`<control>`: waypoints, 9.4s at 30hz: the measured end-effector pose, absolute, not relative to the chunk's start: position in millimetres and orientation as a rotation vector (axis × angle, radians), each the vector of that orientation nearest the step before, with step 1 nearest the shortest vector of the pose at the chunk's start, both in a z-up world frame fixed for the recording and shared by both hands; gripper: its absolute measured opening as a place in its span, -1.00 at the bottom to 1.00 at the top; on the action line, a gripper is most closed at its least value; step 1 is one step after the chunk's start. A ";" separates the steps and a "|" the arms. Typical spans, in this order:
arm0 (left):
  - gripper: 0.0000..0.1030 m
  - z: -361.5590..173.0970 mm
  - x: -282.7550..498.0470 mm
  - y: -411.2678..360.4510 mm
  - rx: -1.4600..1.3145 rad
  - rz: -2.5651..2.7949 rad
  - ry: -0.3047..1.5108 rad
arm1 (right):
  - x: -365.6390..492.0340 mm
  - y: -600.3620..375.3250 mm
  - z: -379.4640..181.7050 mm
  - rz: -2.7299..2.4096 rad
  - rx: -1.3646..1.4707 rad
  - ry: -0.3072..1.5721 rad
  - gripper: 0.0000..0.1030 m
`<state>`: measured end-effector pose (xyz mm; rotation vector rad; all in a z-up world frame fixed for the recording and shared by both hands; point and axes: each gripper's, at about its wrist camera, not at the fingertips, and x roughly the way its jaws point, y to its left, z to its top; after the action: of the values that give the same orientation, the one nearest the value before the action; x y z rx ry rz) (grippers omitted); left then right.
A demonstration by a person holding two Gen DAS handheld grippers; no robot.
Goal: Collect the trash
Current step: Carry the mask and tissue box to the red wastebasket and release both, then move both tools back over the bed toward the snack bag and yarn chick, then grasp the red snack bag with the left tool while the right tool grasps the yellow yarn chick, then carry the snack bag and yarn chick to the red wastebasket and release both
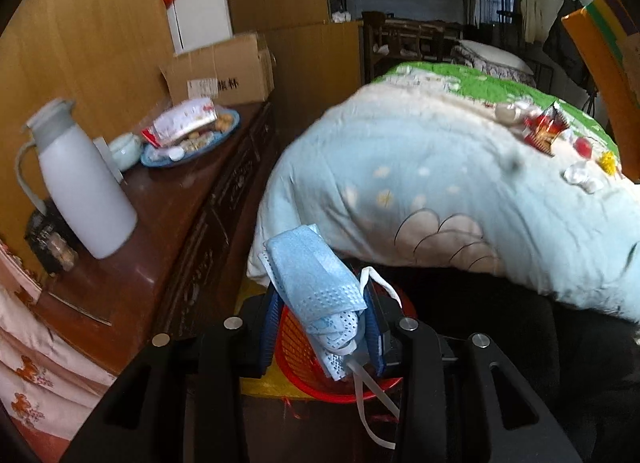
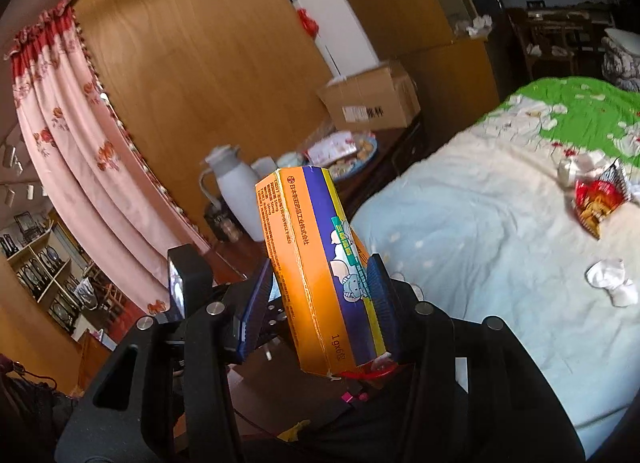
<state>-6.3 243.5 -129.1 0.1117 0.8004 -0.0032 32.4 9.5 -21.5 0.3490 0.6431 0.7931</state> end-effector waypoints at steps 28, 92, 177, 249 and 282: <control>0.85 -169.9 24.0 258.0 0.099 0.075 0.871 | 82.0 46.6 -69.9 0.810 0.367 0.823 -0.05; 0.89 -34.6 -15.8 59.0 0.367 -0.145 0.506 | -8.2 -132.1 -21.0 0.401 0.395 0.428 0.40; -0.39 -151.1 245.4 -114.3 0.228 -0.426 0.718 | 167.0 -309.7 -181.9 -0.306 0.485 0.667 -0.60; 0.07 -143.1 11.7 232.2 0.037 -0.027 0.801 | 14.4 10.3 -31.0 0.284 0.083 0.435 -0.71; 0.88 -206.7 27.2 368.6 -0.271 0.229 0.941 | 106.9 194.6 -135.6 0.701 -0.088 0.909 -0.32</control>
<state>27.2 368.6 -206.7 -0.2706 0.9413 0.2294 106.8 194.6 -135.6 -0.0880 0.9085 0.7007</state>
